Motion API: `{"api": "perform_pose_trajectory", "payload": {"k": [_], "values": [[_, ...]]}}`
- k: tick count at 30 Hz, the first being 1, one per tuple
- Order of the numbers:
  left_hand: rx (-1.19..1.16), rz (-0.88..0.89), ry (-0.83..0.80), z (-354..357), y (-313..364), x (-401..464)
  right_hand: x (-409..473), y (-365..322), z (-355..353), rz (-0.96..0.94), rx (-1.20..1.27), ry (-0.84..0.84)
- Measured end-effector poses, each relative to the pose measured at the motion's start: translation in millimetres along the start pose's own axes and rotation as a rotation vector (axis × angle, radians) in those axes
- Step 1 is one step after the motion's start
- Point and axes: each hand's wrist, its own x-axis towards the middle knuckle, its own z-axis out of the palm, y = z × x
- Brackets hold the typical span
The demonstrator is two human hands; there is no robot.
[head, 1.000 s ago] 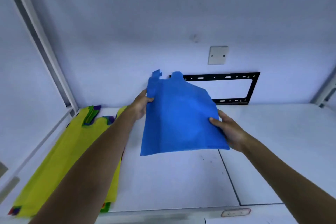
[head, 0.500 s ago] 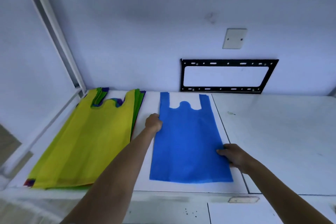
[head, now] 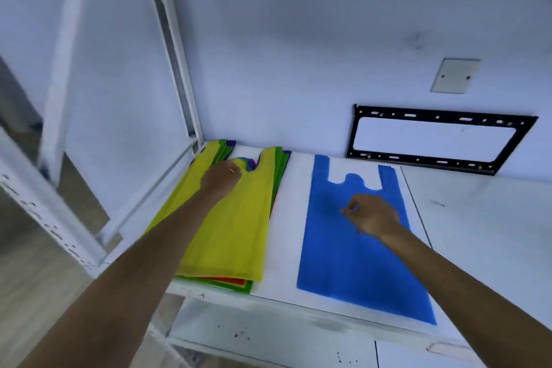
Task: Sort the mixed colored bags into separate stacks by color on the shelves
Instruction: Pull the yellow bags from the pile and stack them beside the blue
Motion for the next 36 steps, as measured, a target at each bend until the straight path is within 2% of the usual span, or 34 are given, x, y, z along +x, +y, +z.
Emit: {"api": "perform_pose_trajectory", "payload": {"k": [4, 8, 11, 14, 17, 21, 27, 30, 33, 36], "values": [[0.154, -0.045, 0.016, -42.8, -69.0, 4.8, 4.8, -76.2, 49.1, -0.049, 0.146, -0.036], [0.185, -0.094, -0.046, -66.9, -123.6, 11.4, 10.5, -131.9, 97.8, 0.035, 0.267, -0.096], [0.147, -0.103, -0.140, -74.1, -154.2, 18.4, 13.9, -160.0, 125.2, 0.139, 0.345, -0.106], [0.024, -0.095, -0.202, -74.6, -172.3, 25.8, 13.2, -172.7, 136.0, 0.205, 0.329, 0.003], [-0.034, -0.067, -0.212, -71.8, -181.1, 33.3, 11.2, -177.1, 133.8, 0.246, 0.321, 0.101], [-0.008, -0.033, -0.184, -71.2, -183.2, 41.1, 11.5, -185.3, 130.0, 0.264, 0.332, 0.124], [0.236, 0.103, -0.063, -73.2, -181.3, 46.0, 6.6, -200.4, 125.4, 0.251, 0.364, 0.223], [0.294, 0.174, -0.003, -69.1, -177.7, 46.3, 7.2, -203.4, 129.1, 0.259, 0.364, 0.212], [0.213, 0.179, -0.006, -62.6, -178.2, 51.1, 10.0, -200.1, 134.6, 0.316, 0.406, 0.138], [0.178, 0.235, 0.057, -59.6, -178.2, 54.9, 11.9, -197.1, 132.9, 0.347, 0.469, 0.092]]}}
